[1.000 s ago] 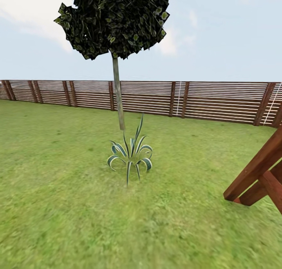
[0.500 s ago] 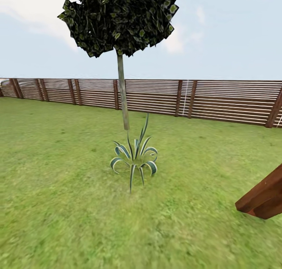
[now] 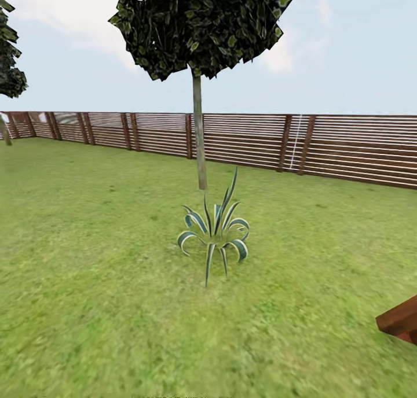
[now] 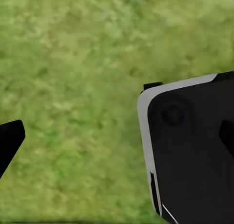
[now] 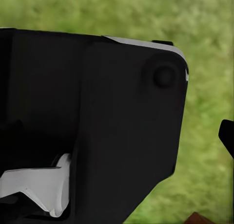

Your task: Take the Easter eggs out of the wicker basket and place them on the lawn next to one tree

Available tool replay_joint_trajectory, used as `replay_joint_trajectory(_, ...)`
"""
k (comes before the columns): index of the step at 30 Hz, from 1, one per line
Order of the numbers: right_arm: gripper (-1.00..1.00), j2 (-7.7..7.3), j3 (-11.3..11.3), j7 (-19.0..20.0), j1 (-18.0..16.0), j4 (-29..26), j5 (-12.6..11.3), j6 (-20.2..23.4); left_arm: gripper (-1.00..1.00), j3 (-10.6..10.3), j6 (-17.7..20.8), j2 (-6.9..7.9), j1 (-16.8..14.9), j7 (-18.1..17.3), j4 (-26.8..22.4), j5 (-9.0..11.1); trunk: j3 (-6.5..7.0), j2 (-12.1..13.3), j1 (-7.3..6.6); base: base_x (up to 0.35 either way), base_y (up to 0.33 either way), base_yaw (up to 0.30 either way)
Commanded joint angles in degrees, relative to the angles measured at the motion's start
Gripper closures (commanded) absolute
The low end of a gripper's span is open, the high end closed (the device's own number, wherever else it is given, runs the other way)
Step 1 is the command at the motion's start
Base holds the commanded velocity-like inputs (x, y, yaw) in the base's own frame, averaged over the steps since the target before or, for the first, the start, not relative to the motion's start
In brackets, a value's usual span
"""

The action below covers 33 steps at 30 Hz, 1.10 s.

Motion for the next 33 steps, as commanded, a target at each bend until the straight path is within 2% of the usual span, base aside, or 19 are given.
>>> replay_joint_trajectory(1, -1.0, 0.01, 0.3, 0.0, 0.0, -0.1, 0.0, -0.1, -1.0, -0.3, -0.2, 0.01, 0.0, 0.1, 0.0, 0.0, -0.16, -0.1, 0.02, 0.011, 0.0, 0.209)
replay_joint_trajectory(8, -1.0, 0.19, 0.3, -0.1, 0.0, -0.1, 0.0, -0.1, -1.0, -0.3, -0.2, 0.01, 0.0, 0.1, 0.0, 0.0, -0.65, -0.1, 0.02, 0.038, -0.001, 0.21)
replay_joint_trajectory(18, -1.0, 0.56, 0.3, -0.2, 0.0, -0.1, 0.0, -0.1, -1.0, -0.3, -0.3, 0.01, 0.0, 0.1, 0.0, 0.0, -1.35, -0.1, 0.02, 0.155, -0.083, 0.211)
replay_joint_trajectory(33, -1.0, 0.59, 0.3, -0.2, 0.0, 0.0, 0.0, -0.1, -1.0, -0.3, -0.9, -0.07, 0.0, 0.0, 0.1, -0.1, -2.4, -0.1, 0.02, 0.016, -0.009, 0.211)
